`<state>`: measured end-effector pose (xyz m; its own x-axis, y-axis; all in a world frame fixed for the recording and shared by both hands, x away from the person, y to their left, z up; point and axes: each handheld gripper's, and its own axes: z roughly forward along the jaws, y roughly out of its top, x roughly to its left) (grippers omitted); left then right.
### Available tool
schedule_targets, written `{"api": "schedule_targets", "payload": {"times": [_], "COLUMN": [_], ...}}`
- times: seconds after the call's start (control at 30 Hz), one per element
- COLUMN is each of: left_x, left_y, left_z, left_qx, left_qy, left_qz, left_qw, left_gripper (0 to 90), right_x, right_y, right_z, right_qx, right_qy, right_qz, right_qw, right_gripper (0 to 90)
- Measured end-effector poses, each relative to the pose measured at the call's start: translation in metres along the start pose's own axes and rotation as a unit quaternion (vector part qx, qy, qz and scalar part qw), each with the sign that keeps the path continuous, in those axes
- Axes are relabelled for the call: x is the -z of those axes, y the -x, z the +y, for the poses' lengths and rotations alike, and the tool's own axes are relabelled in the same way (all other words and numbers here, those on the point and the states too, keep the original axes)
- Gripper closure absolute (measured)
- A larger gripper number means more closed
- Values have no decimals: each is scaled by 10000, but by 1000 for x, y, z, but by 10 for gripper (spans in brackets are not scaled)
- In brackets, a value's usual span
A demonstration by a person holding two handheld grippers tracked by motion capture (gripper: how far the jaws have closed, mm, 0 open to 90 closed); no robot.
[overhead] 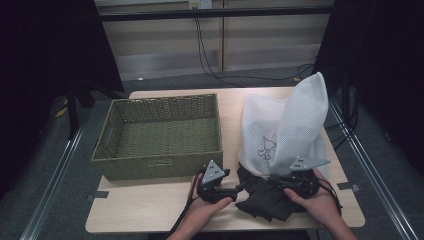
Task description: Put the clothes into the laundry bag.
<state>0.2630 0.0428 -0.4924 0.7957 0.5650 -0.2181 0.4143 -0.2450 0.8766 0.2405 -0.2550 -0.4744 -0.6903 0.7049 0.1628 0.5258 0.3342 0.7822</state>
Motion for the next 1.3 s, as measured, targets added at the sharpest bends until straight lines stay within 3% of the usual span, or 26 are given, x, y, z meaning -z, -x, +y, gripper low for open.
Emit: {"api": "schedule_targets", "payload": {"times": [0.03, 0.1, 0.23, 0.3, 0.33, 0.37, 0.4, 0.43, 0.47, 0.53, 0.6, 0.63, 0.67, 0.7, 0.77, 0.83, 0.87, 0.9, 0.93, 0.97, 1.1, 1.13, 1.2, 1.3], "left_x": [0, -3, -16, -26, -28, -28, -28, -28, -25, -20, -17, -17, -15, -15, -13, -12, -12, -12, -12, -12, -14, -14, -14, -13], "left_y": [0, -6, -1, 6, 8, 8, 9, 9, 8, 5, 1, 1, -2, -2, -4, -5, -5, -5, -5, -5, -6, -6, -6, -5], "left_z": [0, 1, 2, 3, 3, 3, 2, 2, 2, 1, 0, 0, -2, -2, -2, -3, -3, -3, -3, -3, -4, -4, -3, -3], "left_qx": [0, 214, 52, -185, -231, -231, -275, -275, -311, -261, -173, -173, -120, -120, -124, -104, -104, -114, -122, -121, -145, -171, -200, -232], "left_qy": [0, -42, -237, -446, -456, -456, -538, -538, -613, -623, -615, -615, -639, -639, -686, -700, -700, -704, -726, -729, -756, -761, -774, -734], "left_qz": [0, 235, 306, 250, 196, 196, 170, 170, 171, 234, 276, 276, 324, 324, 326, 311, 311, 298, 305, 296, 247, 208, 151, 31], "left_qw": [10000, 9995, 9992, 9985, 9985, 9985, 9980, 9980, 9975, 9974, 9976, 9976, 9974, 9974, 9970, 9970, 9970, 9970, 9968, 9968, 9967, 9967, 9967, 9970], "left_gripper": [297, 312, 324, 324, 324, 324, 324, 323, 323, 323, 323, 321, 320, 319, 318, 318, 318, 319, 319, 319, 321, 321, 322, 324], "right_x": [0, 6, 10, 18, 21, 21, 28, 28, 34, 36, 33, 33, 23, 17, 2, -10, -15, -19, -21, -21, -21, -19, -17, -10], "right_y": [0, 12, 20, 13, 8, 8, -1, -1, -11, -17, -18, -18, -16, -14, -8, -3, -1, 3, 7, 7, 13, 14, 16, 24], "right_z": [0, -4, -7, -3, 0, 0, 8, 8, 16, 24, 30, 30, 32, 31, 28, 23, 20, 17, 14, 14, 3, -1, -6, -12], "right_qx": [0, 94, -131, -144, -135, -135, -118, -118, -200, -432, -807, -807, -1066, -1182, -1271, -1141, -995, -910, -923, -923, -501, -274, -57, 115], "right_qy": [0, 32, 208, 474, 612, 612, 890, 890, 1028, 1203, 1260, 1260, 1037, 968, 675, 476, 358, 255, 225, 225, 276, 311, 378, 541], "right_qz": [0, -110, 92, -25, -105, -105, -345, -345, -847, -1444, -1770, -1770, -2238, -2376, -2601, -2741, -2808, -2761, -2634, -2634, -2235, -2050, -1668, -667], "right_qw": [10000, 9999, 9997, 9988, 9980, 9980, 9954, 9954, 9909, 9812, 9728, 9728, 9632, 9593, 9548, 9537, 9539, 9565, 9600, 9600, 9730, 9779, 9853, 9962], "right_gripper": [882, 882, 873, 746, 679, 679, 550, 550, 473, 372, 287, 287, 233, 216, 196, 227, 258, 278, 305, 305, 410, 438, 478, 533]}}
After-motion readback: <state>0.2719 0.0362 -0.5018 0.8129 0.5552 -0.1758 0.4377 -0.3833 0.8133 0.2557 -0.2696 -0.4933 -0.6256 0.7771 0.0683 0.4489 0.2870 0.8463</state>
